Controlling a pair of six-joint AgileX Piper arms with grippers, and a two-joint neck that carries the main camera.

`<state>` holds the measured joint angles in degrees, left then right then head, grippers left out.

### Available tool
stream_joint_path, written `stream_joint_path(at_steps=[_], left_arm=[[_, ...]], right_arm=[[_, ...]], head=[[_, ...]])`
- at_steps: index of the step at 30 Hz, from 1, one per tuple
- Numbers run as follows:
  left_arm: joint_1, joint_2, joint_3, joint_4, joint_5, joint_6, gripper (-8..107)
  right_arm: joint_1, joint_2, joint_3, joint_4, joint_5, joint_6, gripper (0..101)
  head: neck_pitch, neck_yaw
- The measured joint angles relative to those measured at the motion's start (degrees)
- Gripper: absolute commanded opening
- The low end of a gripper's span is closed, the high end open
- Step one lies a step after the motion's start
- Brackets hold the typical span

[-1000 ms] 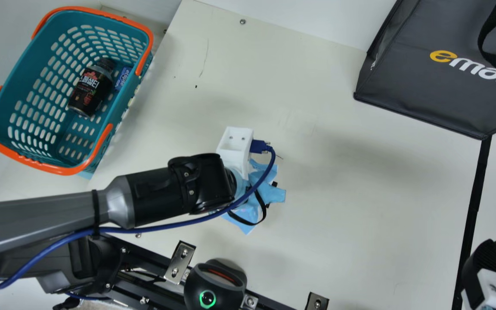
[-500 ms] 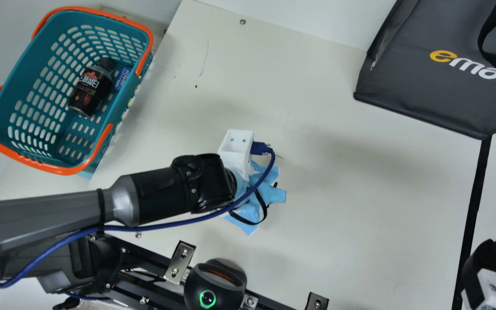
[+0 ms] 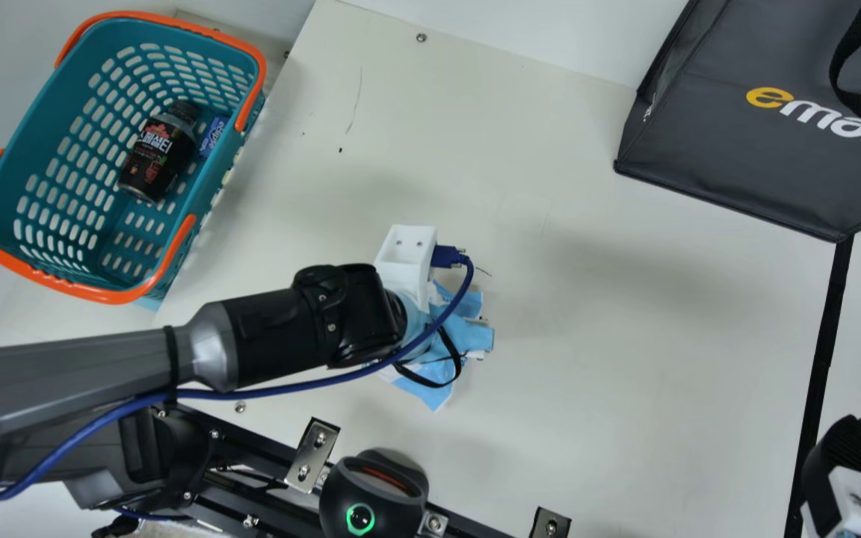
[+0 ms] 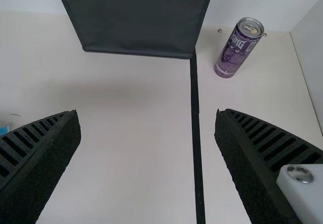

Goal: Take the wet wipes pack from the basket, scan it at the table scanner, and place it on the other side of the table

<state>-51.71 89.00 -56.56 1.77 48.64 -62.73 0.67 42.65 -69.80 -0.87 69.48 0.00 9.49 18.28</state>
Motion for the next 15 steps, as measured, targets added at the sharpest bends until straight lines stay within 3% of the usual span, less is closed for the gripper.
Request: stream_joint_path(at_steps=[2, 15], left_arm=[[0.12, -0.60, -0.11, 0.00, 0.38, 0.88, 90], [5.43, -8.99, -0.32, -4.00, 2.60, 15.06, 90]], right_arm=[[0.00, 0.00, 0.00, 0.00, 0.00, 0.00, 95], [0.00, 0.00, 0.00, 0.00, 0.00, 0.00, 95]], head=[[0.09, -0.09], [0.00, 0.00]])
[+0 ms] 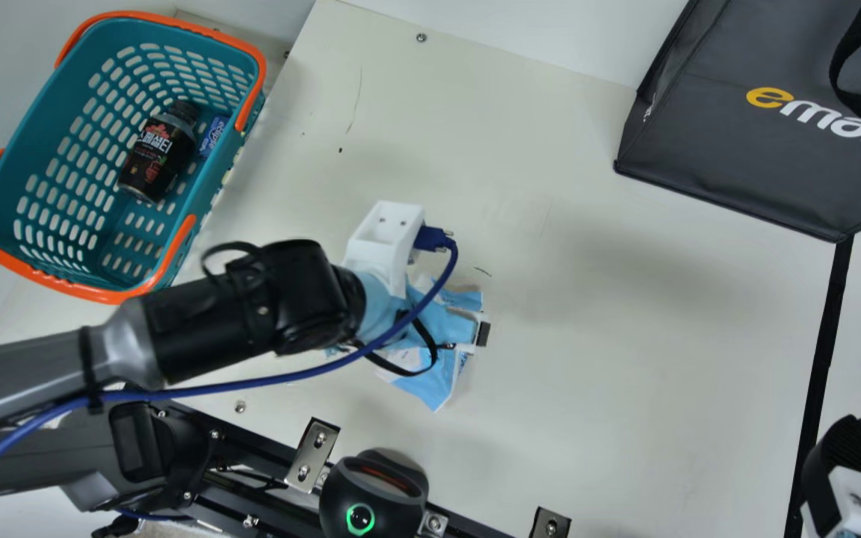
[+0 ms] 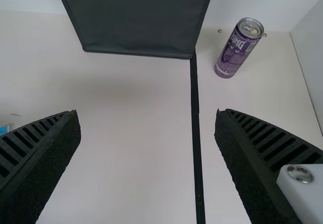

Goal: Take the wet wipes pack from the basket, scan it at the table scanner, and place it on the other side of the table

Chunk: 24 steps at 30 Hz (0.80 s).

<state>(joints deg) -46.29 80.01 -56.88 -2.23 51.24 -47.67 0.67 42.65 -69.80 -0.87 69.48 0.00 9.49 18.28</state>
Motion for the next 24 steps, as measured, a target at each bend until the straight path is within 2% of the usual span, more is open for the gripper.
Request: stream_joint_path(at_steps=[18, 24], left_arm=[[17.15, -10.74, -2.34, -4.31, 6.27, 26.71, 90], [21.43, -11.63, -2.34, -4.74, 6.44, 31.24, 90]], right_arm=[[0.00, 0.00, 0.00, 0.00, 0.00, 0.00, 95], [0.00, 0.00, 0.00, 0.00, 0.00, 0.00, 95]], head=[[0.09, -0.09], [0.09, -0.09]])
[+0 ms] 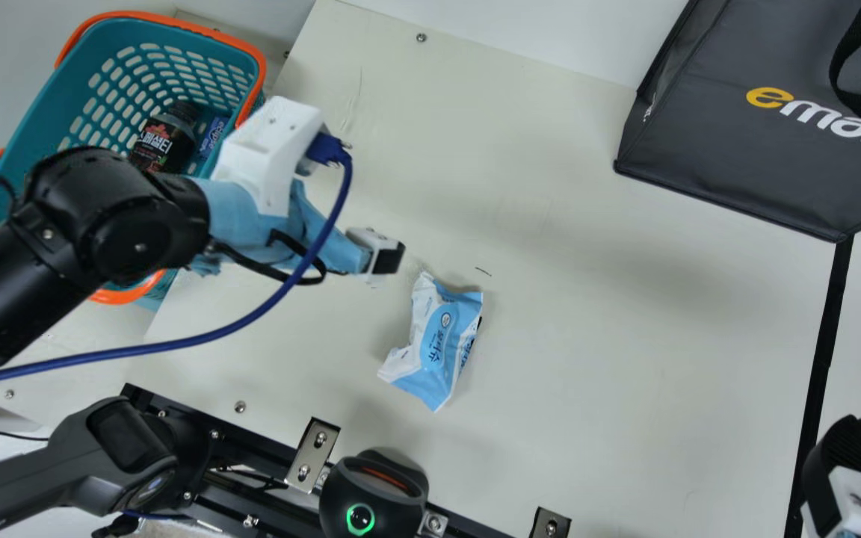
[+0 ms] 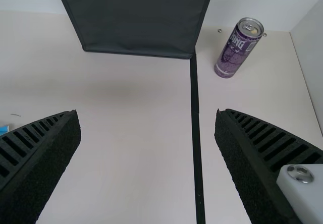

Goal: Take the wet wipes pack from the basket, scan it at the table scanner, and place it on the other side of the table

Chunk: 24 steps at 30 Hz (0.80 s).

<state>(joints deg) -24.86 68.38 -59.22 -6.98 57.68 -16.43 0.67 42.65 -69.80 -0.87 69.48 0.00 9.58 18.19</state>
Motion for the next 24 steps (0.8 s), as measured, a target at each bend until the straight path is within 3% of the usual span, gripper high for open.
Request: stream_joint_path(at_steps=[5, 19, 24], left_arm=[[0.00, 0.00, 0.00, 0.00, 0.00, 0.00, 90], [0.00, 0.00, 0.00, 0.00, 0.00, 0.00, 90], [0.25, 0.21, -0.38, -0.14, 0.33, 0.43, 90]], right_arm=[[0.00, 0.00, 0.00, 0.00, 0.00, 0.00, 95], [0.00, 0.00, 0.00, 0.00, 0.00, 0.00, 95], [0.00, 0.00, 0.00, 0.00, 0.00, 0.00, 95]], head=[[0.00, -1.76], [0.00, -19.51], [-0.09, -19.78]])
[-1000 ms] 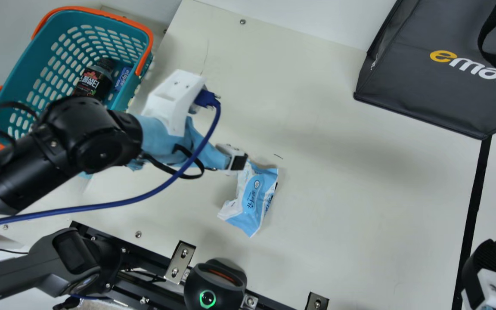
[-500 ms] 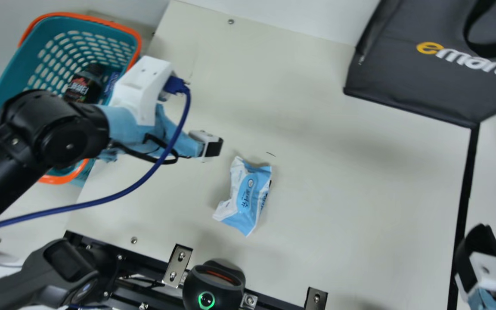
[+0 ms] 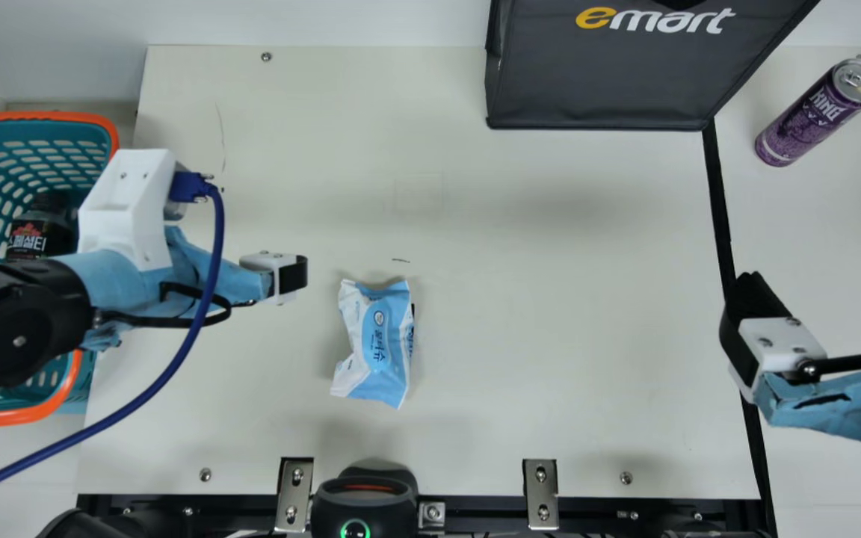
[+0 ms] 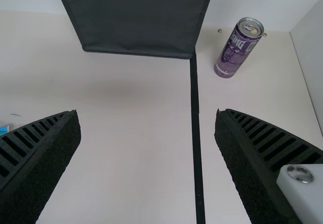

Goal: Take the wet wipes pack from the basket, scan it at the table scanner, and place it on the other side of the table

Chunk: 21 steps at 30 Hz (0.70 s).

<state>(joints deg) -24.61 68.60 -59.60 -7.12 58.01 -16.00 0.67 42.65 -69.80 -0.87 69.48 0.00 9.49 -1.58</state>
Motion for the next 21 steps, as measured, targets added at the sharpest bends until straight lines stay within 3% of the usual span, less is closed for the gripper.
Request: stream_joint_path(at_steps=[9, 21], left_arm=[[-2.23, 1.43, -2.98, 2.19, 2.39, -2.57, 90], [-10.08, 4.12, -7.33, 8.91, 6.79, -12.87, 90]], right_arm=[[0.00, 0.00, 0.00, 0.00, 0.00, 0.00, 95], [0.00, 0.00, 0.00, 0.00, 0.00, 0.00, 95]], head=[[0.09, -0.09], [0.09, -0.09]])
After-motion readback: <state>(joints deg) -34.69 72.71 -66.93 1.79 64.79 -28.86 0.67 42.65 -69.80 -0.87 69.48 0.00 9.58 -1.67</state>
